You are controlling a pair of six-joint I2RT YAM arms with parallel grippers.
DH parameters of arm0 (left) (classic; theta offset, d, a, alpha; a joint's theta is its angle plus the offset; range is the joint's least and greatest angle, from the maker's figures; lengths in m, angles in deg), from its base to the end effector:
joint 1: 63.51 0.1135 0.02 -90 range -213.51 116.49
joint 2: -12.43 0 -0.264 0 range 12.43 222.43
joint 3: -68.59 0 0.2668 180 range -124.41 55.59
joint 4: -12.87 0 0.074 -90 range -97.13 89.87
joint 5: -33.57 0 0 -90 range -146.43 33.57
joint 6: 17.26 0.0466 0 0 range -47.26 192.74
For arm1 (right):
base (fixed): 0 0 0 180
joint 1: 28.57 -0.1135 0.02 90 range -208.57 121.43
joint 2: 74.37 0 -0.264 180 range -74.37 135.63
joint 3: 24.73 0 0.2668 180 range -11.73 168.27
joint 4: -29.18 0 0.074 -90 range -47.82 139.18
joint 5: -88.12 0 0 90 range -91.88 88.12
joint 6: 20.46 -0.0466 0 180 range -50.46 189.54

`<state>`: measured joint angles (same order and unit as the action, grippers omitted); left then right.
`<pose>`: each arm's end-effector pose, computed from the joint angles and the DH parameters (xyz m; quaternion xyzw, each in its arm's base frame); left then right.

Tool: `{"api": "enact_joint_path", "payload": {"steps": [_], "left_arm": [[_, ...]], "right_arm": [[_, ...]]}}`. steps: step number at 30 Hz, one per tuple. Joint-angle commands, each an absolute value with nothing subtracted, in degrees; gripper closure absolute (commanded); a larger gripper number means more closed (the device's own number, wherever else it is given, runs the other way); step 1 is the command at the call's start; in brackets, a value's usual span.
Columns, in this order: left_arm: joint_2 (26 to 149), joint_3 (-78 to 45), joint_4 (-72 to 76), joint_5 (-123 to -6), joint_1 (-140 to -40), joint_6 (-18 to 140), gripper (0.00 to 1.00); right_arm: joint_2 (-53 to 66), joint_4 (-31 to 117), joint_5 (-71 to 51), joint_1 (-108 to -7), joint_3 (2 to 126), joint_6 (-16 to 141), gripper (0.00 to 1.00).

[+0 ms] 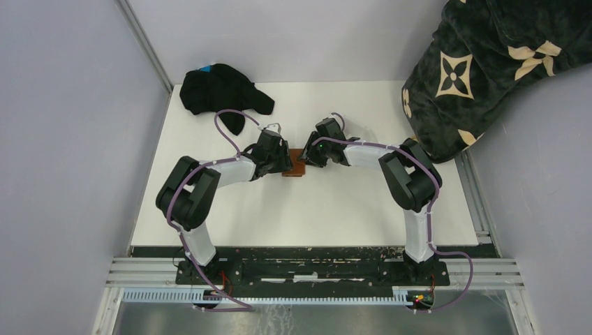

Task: Put the credit cards into the card holder
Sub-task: Close the card holder at the center of the board.

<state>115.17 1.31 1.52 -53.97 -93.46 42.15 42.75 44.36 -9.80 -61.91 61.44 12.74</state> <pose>0.3286 -0.1870 0.1283 -0.0131 0.9295 -0.1682 0.3279 0.3744 0.2540 0.1246 0.1629 0.9113 0.3091 0.2178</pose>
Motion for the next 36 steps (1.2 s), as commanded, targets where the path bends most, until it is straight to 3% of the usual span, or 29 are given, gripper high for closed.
{"api": "enact_joint_path", "payload": {"steps": [1, 36], "left_arm": [[119.8, 4.9, -8.3, -55.5, -93.6, 44.5, 0.46], [120.6, 4.1, -8.4, -55.7, -93.6, 44.6, 0.47]], "right_arm": [[42.9, 43.5, -9.9, -62.3, 63.2, 12.6, 0.54], [45.7, 48.3, -11.3, -62.2, 65.3, 13.3, 0.58]]}}
